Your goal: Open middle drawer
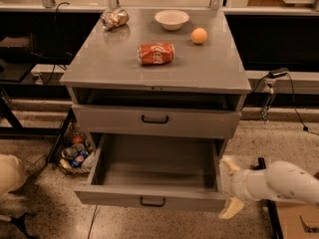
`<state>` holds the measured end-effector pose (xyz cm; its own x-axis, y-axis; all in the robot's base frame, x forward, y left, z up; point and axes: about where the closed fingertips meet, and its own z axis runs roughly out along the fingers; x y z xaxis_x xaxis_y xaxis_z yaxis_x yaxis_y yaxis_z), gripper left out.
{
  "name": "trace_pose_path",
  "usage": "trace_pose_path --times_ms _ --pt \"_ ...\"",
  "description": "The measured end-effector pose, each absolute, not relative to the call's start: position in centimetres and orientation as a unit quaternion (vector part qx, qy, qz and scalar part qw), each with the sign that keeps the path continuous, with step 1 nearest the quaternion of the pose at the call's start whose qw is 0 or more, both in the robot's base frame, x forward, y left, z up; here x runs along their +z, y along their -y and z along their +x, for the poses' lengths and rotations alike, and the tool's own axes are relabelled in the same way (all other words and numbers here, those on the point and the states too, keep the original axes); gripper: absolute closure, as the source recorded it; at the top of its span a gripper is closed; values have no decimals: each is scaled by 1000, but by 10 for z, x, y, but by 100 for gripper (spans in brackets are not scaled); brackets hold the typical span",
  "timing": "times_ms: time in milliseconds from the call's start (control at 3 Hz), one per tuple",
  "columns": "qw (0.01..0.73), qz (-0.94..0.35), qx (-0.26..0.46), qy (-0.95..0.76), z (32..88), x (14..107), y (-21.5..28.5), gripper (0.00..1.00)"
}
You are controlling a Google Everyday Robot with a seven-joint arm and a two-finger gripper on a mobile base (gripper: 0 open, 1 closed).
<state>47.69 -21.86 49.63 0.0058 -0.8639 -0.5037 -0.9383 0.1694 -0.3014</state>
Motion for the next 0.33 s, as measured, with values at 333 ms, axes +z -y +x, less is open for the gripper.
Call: trace_pose_path --times_ms 333 --pt "332 -622 9 -709 462 569 271 0"
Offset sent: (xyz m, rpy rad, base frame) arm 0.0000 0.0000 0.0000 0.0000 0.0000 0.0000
